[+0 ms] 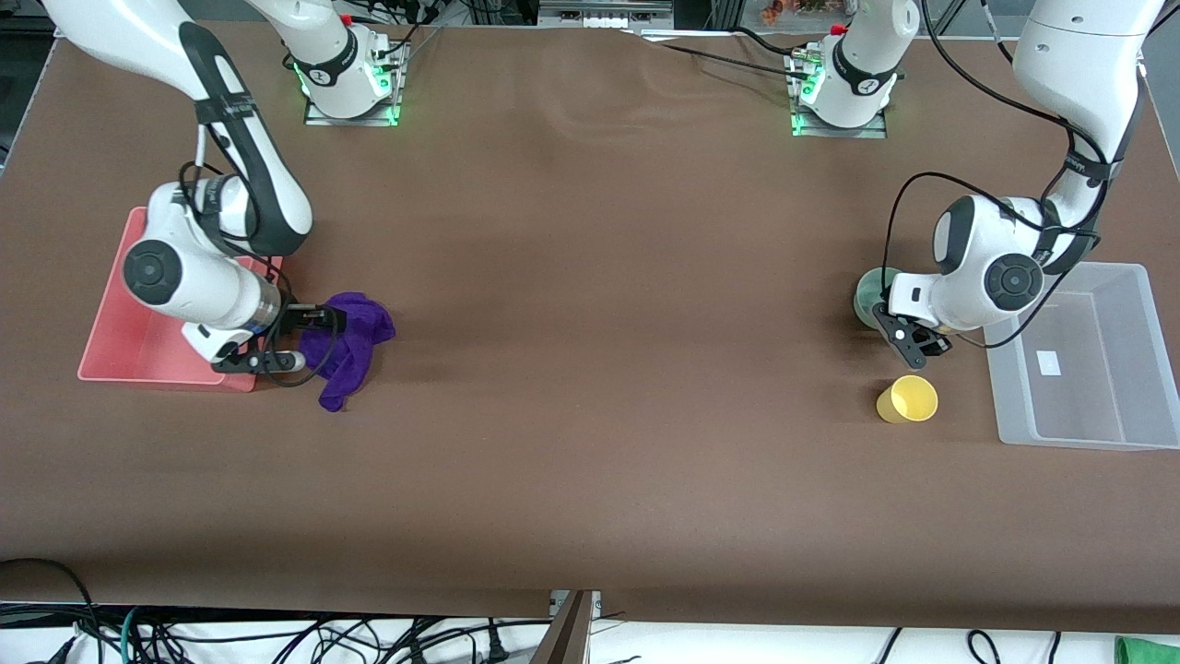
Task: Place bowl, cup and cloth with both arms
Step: 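Lower the left gripper onto the green bowl while the right gripper reaches the cloth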
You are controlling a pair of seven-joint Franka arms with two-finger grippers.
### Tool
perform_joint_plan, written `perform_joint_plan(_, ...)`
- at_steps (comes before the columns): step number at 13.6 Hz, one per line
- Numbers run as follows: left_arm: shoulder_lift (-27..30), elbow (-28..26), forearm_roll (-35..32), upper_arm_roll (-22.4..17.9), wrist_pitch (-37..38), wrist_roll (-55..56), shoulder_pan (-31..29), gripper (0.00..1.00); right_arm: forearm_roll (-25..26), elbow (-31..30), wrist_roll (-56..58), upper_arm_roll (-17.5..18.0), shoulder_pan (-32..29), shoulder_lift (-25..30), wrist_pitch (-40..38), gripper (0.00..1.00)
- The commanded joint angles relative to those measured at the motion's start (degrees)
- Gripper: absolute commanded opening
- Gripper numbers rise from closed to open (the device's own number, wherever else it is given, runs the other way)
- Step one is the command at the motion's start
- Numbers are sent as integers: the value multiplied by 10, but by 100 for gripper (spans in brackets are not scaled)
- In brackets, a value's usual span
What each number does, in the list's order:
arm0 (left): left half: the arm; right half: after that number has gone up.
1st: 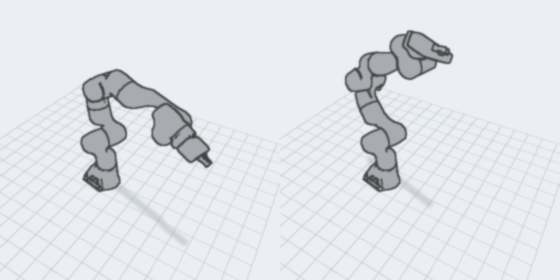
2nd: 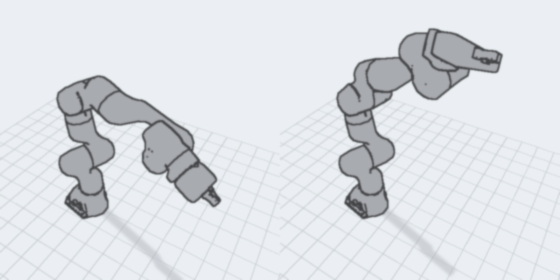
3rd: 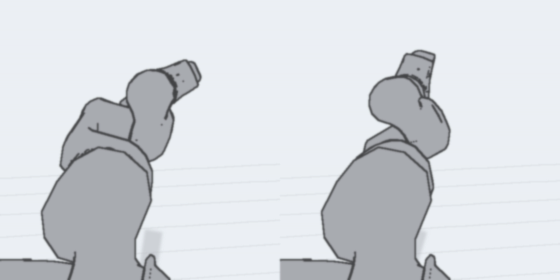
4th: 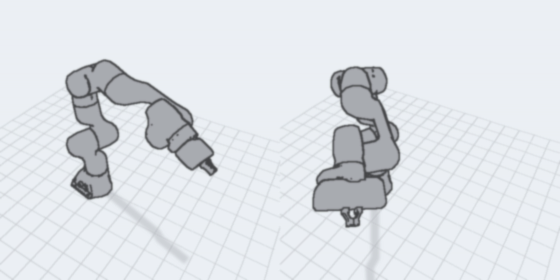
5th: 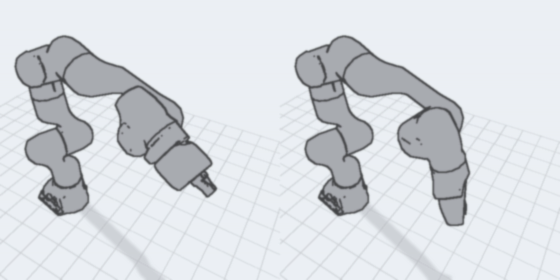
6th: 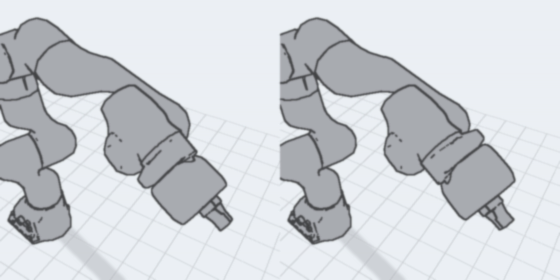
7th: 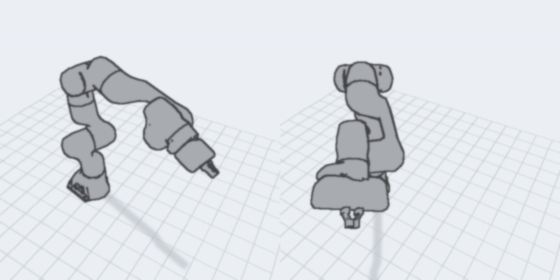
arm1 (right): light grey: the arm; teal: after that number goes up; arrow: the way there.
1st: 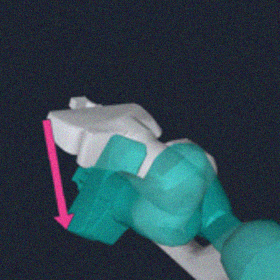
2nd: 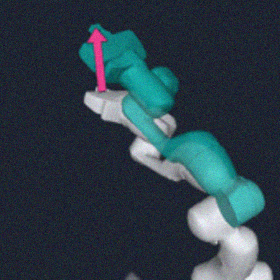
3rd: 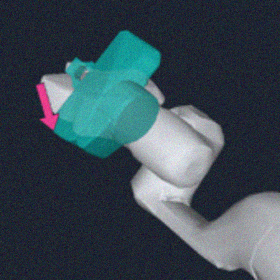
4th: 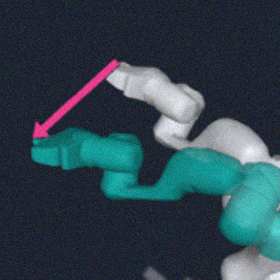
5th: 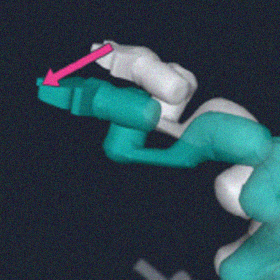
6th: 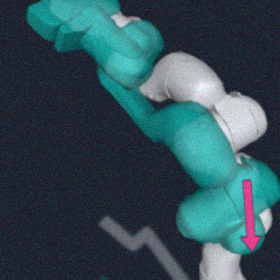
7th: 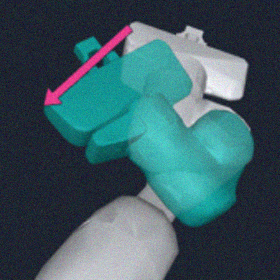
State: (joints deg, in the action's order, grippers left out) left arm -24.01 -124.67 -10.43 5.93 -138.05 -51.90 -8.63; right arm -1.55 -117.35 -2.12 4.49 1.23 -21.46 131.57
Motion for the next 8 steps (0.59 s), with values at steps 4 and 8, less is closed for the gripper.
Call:
perform_joint_plan(4,19,-2,-13,4,-3,-48,-4,0,-4,-24,-7,3,22,-38,59,100)
perform_joint_plan(8,56,27,-12,4,58,-98,-9,0,-4,-28,-8,3,25,-46,72,1)
